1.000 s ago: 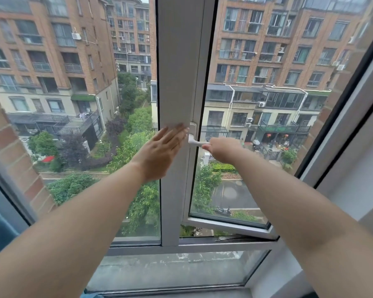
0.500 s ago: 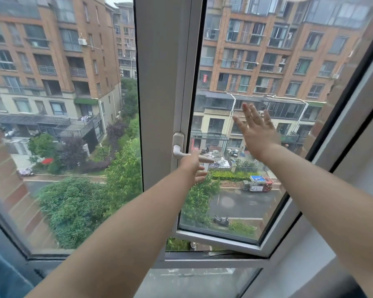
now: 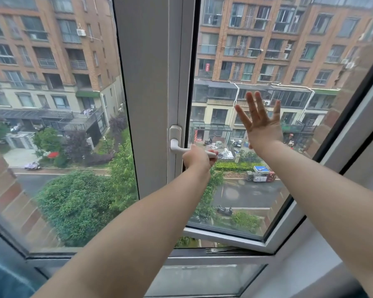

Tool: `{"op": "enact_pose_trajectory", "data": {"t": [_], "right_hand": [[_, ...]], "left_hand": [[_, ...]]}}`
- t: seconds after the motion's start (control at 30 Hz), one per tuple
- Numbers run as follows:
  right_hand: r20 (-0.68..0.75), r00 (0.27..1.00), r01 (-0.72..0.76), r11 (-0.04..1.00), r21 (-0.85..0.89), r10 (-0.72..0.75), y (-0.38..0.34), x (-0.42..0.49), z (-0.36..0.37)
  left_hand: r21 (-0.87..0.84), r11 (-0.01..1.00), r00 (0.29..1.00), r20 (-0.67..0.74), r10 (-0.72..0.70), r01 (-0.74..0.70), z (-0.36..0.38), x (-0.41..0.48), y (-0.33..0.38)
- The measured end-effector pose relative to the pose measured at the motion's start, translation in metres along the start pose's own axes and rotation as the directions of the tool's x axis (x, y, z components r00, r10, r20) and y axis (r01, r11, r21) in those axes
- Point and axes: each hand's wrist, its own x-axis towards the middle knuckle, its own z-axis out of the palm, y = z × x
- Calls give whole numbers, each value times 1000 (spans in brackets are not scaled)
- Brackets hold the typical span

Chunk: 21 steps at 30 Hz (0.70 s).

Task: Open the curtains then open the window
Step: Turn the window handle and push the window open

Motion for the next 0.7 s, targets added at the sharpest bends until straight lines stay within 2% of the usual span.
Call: {"op": "enact_pose_trajectory", "data": {"t": [0.13,0.27,0.37,0.47,0.57,0.7], "right_hand": [[25,999,-38,999,-10,39,-1,-2,1],[-13,1000,-29,999,-40,29,4,0,4],[-22,999,-36,998,-50,35,2,4,6],[-20,998,-63,997,-52,62,0,10,7],[-19,997,-75,996,-44,74,-2,13,6],[-17,999,-44,998,-40,43,-8,19,6]], "left_hand": [[2,1000,998,-59,5,-4,4,20,-7],[28,999,995,-95,25,-23,11,30,-13],[80,996,994,-96,51,-44,11,36,-13],[38,997,993,-96,73,-70,12,43,-8],[34,993,993,-21,116,-115,13,40,-6],[24,995,985,-137,103,-101,19,64,-4]]}}
